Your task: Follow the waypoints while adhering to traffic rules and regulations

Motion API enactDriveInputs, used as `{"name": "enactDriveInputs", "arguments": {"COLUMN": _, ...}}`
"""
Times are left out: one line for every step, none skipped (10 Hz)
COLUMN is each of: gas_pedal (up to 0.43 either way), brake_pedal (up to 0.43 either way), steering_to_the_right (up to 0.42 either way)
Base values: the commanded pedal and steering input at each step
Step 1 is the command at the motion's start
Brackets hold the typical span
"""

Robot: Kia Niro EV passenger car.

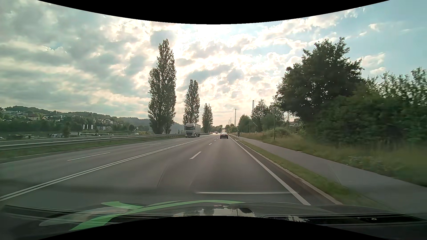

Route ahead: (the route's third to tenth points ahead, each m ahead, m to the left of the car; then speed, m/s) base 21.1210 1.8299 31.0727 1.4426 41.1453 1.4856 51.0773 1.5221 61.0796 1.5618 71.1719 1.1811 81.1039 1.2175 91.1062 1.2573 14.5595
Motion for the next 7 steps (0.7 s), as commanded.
{"name": "enactDriveInputs", "arguments": {"gas_pedal": 0.268, "brake_pedal": 0.000, "steering_to_the_right": -0.001}}
{"name": "enactDriveInputs", "arguments": {"gas_pedal": 0.268, "brake_pedal": 0.000, "steering_to_the_right": -0.001}}
{"name": "enactDriveInputs", "arguments": {"gas_pedal": 0.268, "brake_pedal": 0.000, "steering_to_the_right": 0.000}}
{"name": "enactDriveInputs", "arguments": {"gas_pedal": 0.268, "brake_pedal": 0.000, "steering_to_the_right": 0.000}}
{"name": "enactDriveInputs", "arguments": {"gas_pedal": 0.268, "brake_pedal": 0.000, "steering_to_the_right": 0.000}}
{"name": "enactDriveInputs", "arguments": {"gas_pedal": 0.268, "brake_pedal": 0.000, "steering_to_the_right": 0.001}}
{"name": "enactDriveInputs", "arguments": {"gas_pedal": 0.268, "brake_pedal": 0.000, "steering_to_the_right": 0.000}}
